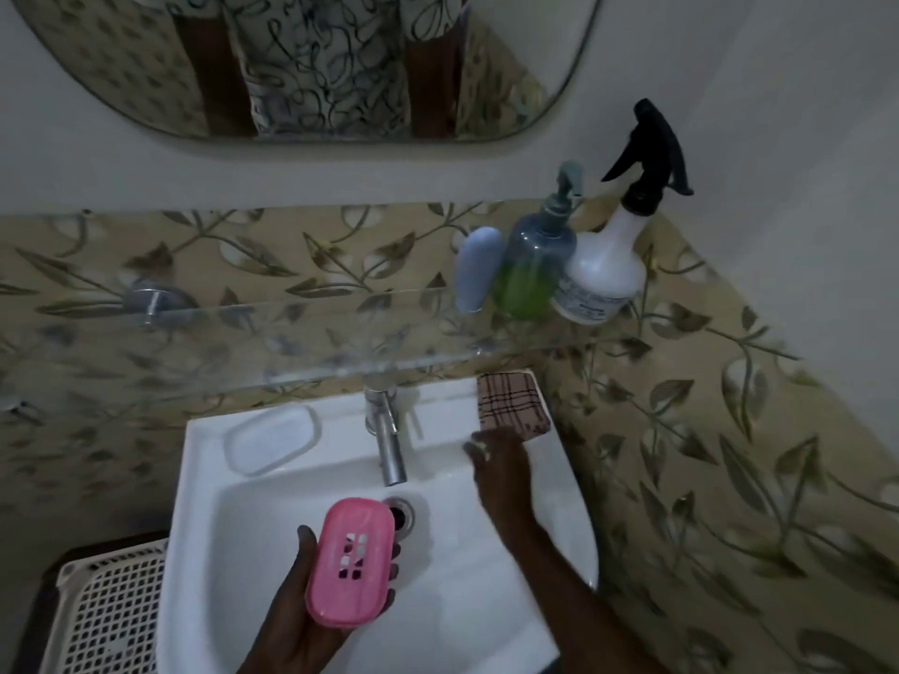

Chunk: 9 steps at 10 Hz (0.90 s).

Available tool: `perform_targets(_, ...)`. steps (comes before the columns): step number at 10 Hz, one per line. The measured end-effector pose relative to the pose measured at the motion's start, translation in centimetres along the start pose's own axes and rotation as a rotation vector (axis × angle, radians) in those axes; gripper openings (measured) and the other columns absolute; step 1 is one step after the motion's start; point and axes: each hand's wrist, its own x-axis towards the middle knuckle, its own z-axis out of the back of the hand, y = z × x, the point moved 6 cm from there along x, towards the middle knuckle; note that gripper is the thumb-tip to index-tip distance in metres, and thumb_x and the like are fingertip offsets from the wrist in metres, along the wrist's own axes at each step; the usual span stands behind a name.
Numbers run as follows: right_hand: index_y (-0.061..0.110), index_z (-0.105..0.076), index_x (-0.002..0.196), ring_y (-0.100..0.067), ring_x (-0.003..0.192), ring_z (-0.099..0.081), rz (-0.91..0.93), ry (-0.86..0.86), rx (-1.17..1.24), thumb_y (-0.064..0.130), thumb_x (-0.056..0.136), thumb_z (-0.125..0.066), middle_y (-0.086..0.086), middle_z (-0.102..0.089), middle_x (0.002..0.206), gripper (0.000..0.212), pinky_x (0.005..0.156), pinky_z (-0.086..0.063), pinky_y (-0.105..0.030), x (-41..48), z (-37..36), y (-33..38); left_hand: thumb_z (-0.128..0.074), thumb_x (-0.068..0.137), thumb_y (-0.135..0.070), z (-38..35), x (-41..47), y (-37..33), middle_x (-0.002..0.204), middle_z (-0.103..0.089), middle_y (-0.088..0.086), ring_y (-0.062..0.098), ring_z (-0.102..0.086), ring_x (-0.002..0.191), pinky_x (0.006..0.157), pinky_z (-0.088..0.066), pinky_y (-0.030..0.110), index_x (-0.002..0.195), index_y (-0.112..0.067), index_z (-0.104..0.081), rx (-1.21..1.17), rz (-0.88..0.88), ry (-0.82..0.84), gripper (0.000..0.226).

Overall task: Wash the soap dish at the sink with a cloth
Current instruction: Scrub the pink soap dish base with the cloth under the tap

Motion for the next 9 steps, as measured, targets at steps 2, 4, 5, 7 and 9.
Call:
perform_targets(2, 0.003, -0.065, 0.109, -0.032, 0.117, -0.05, 0.0, 0.081, -0.426, 0.035, 0.081, -0.07, -0.016, -0.056, 0.123, 0.043, 0.094, -0.048, -0.044, 6.6, 1.0, -3.1, -0.045, 0.084, -0.066, 1.1, 0.6, -0.8, 0.129, -0.061, 0.035, 0.043, -0.072, 0.092, 0.078, -0.06, 0.054, 0.125, 0.005, -0.064, 0.024, -0.081, -0.083, 0.084)
perform_targets(4, 0.003, -0.071, 0.104, -0.029, 0.104, -0.063, -0.005, 0.194, -0.498, 0.037, 0.095, -0.054, -0.017, -0.069, 0.111, 0.039, 0.083, -0.046, -0.029, 10.4, 2.1, -3.3, -0.043, 0.084, -0.066, 0.8, -0.3, 0.1, 0.12, -0.068, 0.031, 0.043, -0.072, 0.09, 0.076, -0.06, 0.053, 0.12, 0.005, -0.068, 0.005, -0.095, -0.074, 0.084)
perform_targets(5, 0.011, -0.071, 0.07, -0.022, 0.083, -0.065, -0.04, 0.21, -0.311, 0.039, 0.084, -0.071, -0.012, -0.071, 0.081, 0.031, 0.069, -0.037, -0.024, 11.4, 4.0, -2.7, -0.04, 0.086, -0.066, 0.6, -0.7, 0.3, 0.118, -0.068, 0.03, 0.042, -0.072, 0.088, 0.075, -0.06, 0.051, 0.121, 0.005, -0.067, -0.013, -0.123, -0.071, 0.084)
perform_targets(7, 0.001, -0.071, 0.088, -0.035, 0.101, -0.066, -0.174, 0.126, -0.213, 0.015, 0.092, -0.054, -0.024, -0.071, 0.105, 0.023, 0.081, -0.048, -0.034, 11.6, 4.2, -3.6, -0.045, 0.083, -0.061, 0.2, -1.3, 0.6, 0.115, -0.069, 0.03, 0.041, -0.071, 0.086, 0.075, -0.059, 0.052, 0.121, 0.007, -0.067, -0.008, -0.133, -0.035, 0.081)
perform_targets(9, 0.005, -0.061, 0.123, -0.035, 0.116, -0.06, -0.402, 0.252, 0.261, 0.042, 0.095, -0.049, -0.016, -0.064, 0.124, 0.048, 0.089, -0.048, -0.036, 11.0, 3.3, -5.0, -0.044, 0.085, -0.06, 1.7, -0.7, 0.9, 0.118, -0.069, 0.025, 0.038, -0.071, 0.088, 0.076, -0.058, 0.052, 0.121, 0.004, -0.068, -0.093, -0.12, -0.059, 0.078)
